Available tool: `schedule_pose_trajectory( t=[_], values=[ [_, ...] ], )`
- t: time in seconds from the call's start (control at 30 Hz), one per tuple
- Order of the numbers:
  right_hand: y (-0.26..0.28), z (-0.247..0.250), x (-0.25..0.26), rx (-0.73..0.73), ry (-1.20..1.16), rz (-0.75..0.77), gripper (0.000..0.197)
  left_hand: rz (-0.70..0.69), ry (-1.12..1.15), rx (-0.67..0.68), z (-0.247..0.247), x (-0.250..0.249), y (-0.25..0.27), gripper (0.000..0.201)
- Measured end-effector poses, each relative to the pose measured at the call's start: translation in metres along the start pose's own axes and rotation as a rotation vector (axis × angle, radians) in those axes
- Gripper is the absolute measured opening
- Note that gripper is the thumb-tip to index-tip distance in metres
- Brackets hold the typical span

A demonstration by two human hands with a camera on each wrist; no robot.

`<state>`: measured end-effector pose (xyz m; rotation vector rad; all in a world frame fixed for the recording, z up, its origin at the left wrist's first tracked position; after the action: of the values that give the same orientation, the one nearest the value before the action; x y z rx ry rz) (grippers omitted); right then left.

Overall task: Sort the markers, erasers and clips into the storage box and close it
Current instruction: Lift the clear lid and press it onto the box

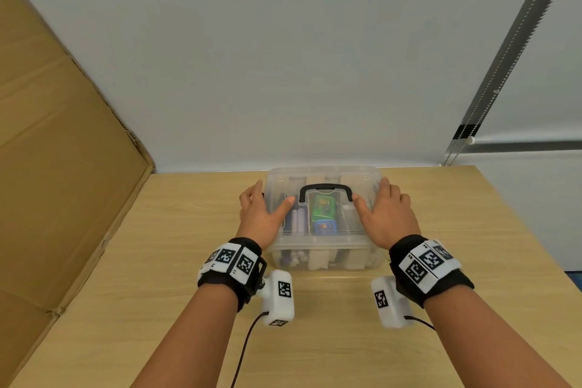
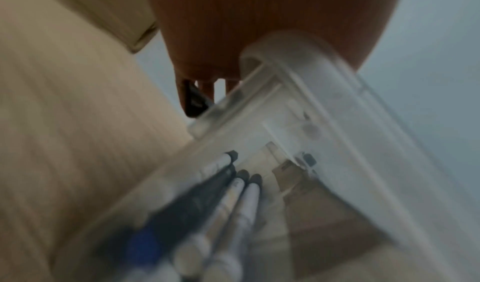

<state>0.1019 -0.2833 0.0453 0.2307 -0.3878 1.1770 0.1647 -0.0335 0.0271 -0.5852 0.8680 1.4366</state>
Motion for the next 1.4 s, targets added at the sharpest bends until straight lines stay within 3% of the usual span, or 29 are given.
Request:
schedule_pose_trajectory(
  t=[0.07,0.13,0.3,0.43,0.7,0.8,0.9,1.0,1.23,1.4],
  values=[
    [0.000,0.000,-0.001,-0.013,0.015,-0.003,0.080,0.127,0.139,0.032,-0.004,0.013,-0.002,0.095],
    [0.000,0.001,-0.001,-0.019,0.027,-0.007,0.083,0.174,0.104,0.048,-0.006,0.019,-0.003,0.101],
    [0.000,-0.001,-0.002,-0.005,0.049,-0.028,0.090,0.054,-0.159,-0.111,0.009,0.002,-0.001,0.096],
    [0.001,-0.003,-0.004,0.025,-0.029,-0.032,0.091,-0.028,-0.044,-0.153,0.010,-0.005,0.003,0.079],
    [0.001,-0.004,-0.004,0.026,-0.037,-0.040,0.096,0.053,0.199,0.024,0.002,0.002,0.000,0.118],
    [0.000,-0.005,-0.004,0.024,-0.031,-0.035,0.099,0.100,0.223,0.032,0.001,0.005,-0.001,0.106],
    [-0.001,-0.005,-0.004,0.012,-0.011,-0.034,0.101,0.026,0.210,0.028,0.002,-0.001,0.000,0.081],
    [-0.001,-0.005,-0.003,0.009,0.001,-0.033,0.104,-0.019,0.173,0.025,0.000,-0.005,0.001,0.071],
    [0.000,-0.003,-0.005,0.024,-0.042,-0.050,0.112,-0.070,0.193,-0.038,0.004,-0.013,0.010,0.063],
    [-0.009,-0.009,-0.018,0.194,-0.153,-0.202,0.143,-0.062,0.240,-0.046,0.004,-0.012,0.013,0.069]
  ],
)
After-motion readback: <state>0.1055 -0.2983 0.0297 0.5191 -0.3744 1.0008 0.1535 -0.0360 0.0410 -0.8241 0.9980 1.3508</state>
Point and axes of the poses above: each hand's wrist, its own y-axis away from the middle knuckle, its own z-axis out of the back of the hand, x = y × z, the point moved 9 cm from there along -y, towards the middle knuckle, and after that the axes turned 3 degrees about z, right-handed, at the moved point
